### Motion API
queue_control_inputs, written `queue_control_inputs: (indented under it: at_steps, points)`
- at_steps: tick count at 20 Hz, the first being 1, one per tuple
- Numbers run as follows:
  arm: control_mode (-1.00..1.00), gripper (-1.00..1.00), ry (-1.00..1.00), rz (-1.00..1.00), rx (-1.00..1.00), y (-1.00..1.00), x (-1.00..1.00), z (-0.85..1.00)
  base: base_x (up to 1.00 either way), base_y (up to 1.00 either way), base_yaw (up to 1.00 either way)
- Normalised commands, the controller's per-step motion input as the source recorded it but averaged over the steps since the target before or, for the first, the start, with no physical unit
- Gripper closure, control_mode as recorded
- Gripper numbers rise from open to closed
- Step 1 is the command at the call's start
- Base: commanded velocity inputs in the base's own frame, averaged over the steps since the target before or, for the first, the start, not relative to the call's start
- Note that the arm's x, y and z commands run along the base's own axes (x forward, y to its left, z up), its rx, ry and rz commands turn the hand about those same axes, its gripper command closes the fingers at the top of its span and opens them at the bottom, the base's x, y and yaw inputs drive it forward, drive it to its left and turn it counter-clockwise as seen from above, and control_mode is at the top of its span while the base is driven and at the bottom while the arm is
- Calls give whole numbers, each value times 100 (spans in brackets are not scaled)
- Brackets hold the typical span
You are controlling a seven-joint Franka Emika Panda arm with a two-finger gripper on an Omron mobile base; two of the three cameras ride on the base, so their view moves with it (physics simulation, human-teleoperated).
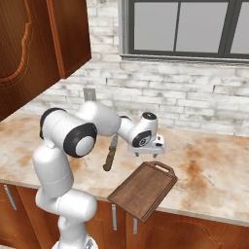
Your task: Move the cutting board and knife to the sink. Then move spray from the cabinet to the counter.
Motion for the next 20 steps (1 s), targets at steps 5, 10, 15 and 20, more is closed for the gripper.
queue_control_inputs:
  at_steps: [5,10,15,20]
  points:
    - [-100,-100,7,-17,0,8,-2,45,0,0,0]
    - [-100,-100,17,-25,0,0,-32,39,0,0,0]
    - [-100,-100,1,-26,9,-3,-61,21,0,0,0]
    - [-100,-100,0,-24,11,-8,-67,17,0,0,0]
